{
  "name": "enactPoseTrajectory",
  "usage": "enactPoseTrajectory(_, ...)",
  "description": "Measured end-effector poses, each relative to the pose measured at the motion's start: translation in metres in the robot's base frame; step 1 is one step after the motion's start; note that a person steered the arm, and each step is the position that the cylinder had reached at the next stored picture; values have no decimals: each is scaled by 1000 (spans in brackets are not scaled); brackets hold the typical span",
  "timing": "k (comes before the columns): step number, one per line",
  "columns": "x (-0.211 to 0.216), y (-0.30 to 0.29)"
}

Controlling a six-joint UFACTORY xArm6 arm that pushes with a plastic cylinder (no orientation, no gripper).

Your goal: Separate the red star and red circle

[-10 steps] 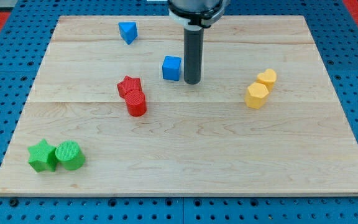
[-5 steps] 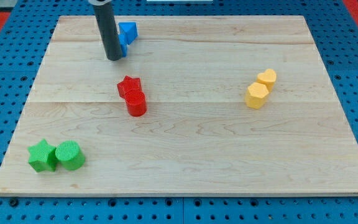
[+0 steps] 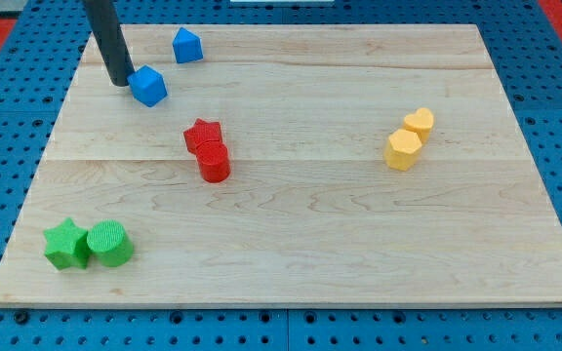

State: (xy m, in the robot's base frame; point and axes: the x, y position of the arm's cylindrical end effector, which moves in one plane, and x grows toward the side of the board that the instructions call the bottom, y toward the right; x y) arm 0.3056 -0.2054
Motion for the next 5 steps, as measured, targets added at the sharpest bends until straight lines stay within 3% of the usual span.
enactPoseTrajectory(1, -34, 2)
enactPoseTrajectory(2, -4, 52)
enactPoseTrajectory(4, 51, 21)
enactPoseTrajectory(5, 51, 89)
